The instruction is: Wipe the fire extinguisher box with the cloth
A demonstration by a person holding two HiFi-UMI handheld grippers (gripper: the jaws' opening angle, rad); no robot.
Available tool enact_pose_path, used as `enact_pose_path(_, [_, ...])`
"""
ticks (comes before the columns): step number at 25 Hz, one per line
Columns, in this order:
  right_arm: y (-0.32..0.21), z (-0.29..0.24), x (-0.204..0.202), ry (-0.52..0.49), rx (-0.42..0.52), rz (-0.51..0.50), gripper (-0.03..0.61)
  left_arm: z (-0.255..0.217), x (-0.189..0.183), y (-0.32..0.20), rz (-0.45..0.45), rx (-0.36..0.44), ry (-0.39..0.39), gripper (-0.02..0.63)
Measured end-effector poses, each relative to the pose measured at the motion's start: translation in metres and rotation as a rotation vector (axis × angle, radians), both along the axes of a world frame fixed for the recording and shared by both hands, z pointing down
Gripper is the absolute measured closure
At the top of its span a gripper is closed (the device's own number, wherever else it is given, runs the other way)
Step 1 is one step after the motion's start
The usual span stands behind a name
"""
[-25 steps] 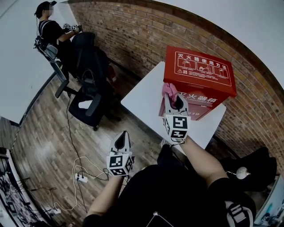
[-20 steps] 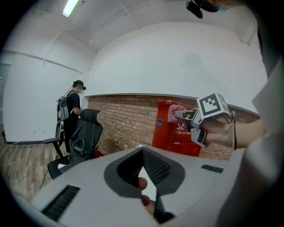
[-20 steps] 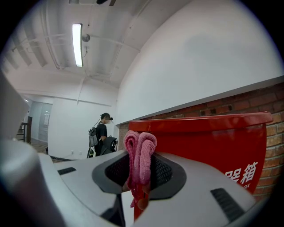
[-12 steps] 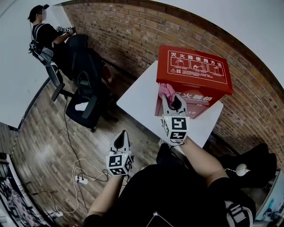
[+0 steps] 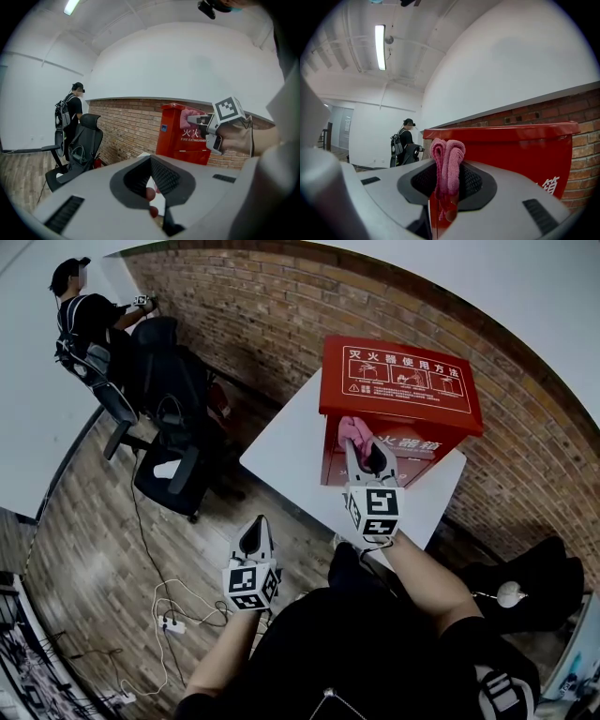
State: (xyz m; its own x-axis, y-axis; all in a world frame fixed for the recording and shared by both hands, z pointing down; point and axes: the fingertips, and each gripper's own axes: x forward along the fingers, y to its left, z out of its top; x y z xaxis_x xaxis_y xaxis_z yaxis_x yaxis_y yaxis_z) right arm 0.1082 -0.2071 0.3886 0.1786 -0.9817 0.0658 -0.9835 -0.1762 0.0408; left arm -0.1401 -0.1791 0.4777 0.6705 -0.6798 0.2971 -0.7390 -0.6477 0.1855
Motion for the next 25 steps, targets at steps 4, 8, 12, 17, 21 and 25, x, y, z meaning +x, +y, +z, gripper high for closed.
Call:
enact_pose_path(4, [0.006,0.0,0.008,0.001,-0.001,0.01,0.468,-0.001,0.006,0.002,0.01,0.003,-0.002,0.586])
enact_pose_path(8, [0.01,0.0,0.015,-0.001,-0.001,0.022,0.468,0.0,0.01,0.004,0.019,0.003,-0.005,0.586])
enact_pose_path(12, [0.016,0.0,0.021,-0.002,-0.001,0.037,0.468,0.001,0.014,0.006,0.028,0.0,-0.007,0.586])
enact_pose_path(17, [0.023,-0.001,0.032,0.002,-0.001,0.054,0.468,0.0,0.021,0.008,0.04,0.003,-0.008,0.586])
enact_pose_path(21, [0.029,-0.001,0.039,0.006,-0.002,0.066,0.468,-0.001,0.027,0.011,0.052,0.005,-0.007,0.586])
enact_pose_path(25, [0.035,-0.002,0.046,0.008,-0.002,0.081,0.468,0.0,0.03,0.014,0.06,0.002,-0.011,0.586])
